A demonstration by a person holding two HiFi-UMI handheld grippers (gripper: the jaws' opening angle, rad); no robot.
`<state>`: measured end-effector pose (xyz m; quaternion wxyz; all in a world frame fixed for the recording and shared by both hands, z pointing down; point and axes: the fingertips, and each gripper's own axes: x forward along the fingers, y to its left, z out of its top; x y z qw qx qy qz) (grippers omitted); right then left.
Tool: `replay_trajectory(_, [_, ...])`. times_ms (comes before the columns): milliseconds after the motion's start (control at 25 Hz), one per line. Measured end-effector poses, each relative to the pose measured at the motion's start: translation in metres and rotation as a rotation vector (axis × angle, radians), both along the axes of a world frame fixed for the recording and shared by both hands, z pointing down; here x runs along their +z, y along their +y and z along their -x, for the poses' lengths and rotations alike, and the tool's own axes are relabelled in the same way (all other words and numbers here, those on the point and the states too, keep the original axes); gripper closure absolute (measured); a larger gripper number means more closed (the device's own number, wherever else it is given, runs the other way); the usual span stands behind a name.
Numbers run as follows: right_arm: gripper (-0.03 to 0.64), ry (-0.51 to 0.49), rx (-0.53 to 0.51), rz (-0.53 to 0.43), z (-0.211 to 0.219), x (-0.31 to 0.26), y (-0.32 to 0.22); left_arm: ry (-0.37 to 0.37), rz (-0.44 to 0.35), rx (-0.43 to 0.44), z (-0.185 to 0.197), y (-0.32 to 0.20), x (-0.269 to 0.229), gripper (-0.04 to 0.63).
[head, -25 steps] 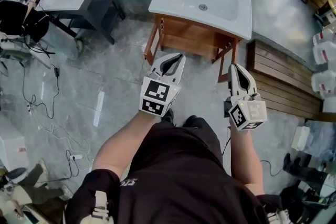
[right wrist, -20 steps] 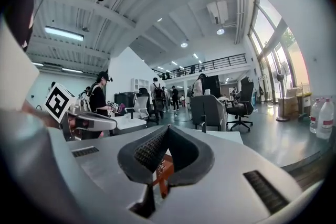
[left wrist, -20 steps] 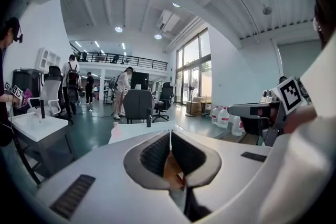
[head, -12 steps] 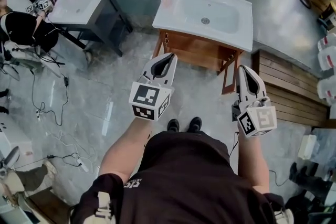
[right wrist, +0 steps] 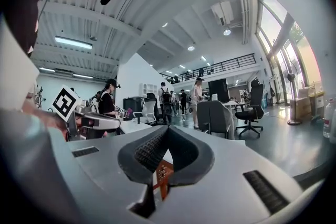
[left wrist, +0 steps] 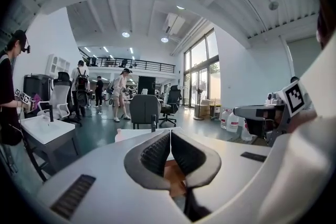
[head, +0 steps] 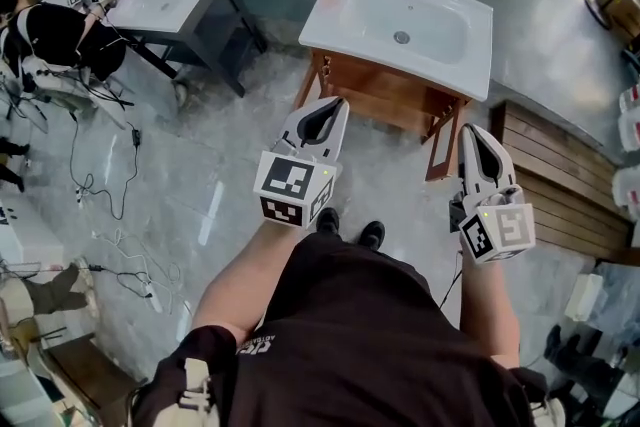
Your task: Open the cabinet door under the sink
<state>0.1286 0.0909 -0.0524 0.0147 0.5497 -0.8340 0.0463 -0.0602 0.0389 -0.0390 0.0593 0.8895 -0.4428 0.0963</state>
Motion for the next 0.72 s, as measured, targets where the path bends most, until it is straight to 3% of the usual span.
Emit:
replay_trajectory(240, [0.606,-0.008,0.062,-0.017,0.000,-0.017,-0.005,-0.088,-0.052,0.042,-0.004,0.002,-0.003,0.575])
replay_trajectory(720, [0.606,-0.050,0.074,0.004,-0.006,-0.009,-0.008,0.009,0.026,0.002,-0.001,-0.016,0.011,0.575])
